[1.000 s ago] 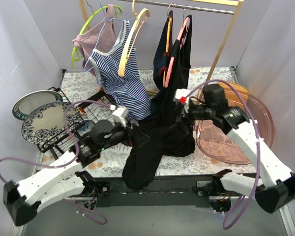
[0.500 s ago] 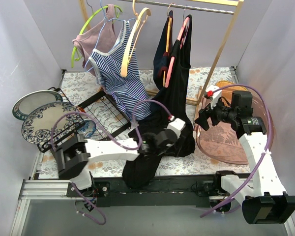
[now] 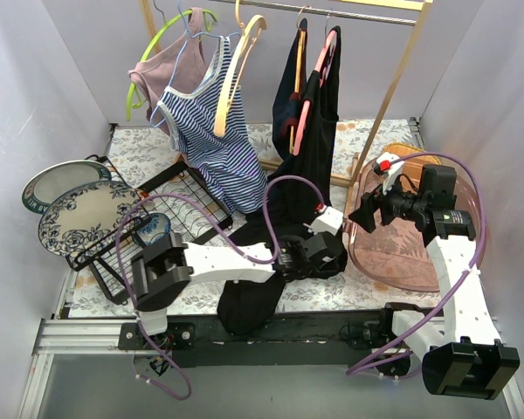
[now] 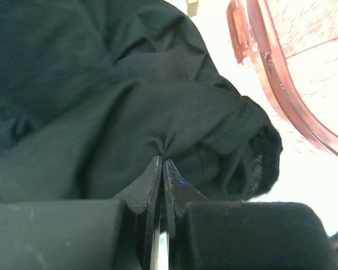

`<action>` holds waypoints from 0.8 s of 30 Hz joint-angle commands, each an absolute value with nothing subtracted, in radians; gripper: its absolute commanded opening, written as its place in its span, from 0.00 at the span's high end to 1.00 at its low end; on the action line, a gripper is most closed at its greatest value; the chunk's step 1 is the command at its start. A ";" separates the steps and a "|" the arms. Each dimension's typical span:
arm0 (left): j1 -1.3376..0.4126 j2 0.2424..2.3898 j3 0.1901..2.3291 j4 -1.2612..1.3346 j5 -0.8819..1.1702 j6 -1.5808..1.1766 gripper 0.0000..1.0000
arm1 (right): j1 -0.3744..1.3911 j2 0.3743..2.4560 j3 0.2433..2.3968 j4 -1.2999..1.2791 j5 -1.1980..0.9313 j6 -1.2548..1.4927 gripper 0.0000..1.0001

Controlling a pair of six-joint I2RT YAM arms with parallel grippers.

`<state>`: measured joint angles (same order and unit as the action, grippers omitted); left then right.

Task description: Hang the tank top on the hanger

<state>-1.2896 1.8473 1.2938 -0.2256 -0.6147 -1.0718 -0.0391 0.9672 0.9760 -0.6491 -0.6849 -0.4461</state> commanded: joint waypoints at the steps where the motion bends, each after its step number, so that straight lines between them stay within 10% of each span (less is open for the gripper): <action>1: -1.292 1.567 1.220 -0.241 -0.655 -1.143 1.00 | -0.043 0.962 0.977 -0.658 -0.739 -0.495 0.13; 12: -1.011 0.956 0.616 -0.316 -0.332 -1.460 1.00 | 0.014 1.058 0.928 -0.880 -0.947 -0.931 0.13; 24: -0.916 0.793 0.465 -0.397 -0.339 -1.621 1.00 | 0.530 1.097 0.730 -0.615 -0.629 -0.990 0.17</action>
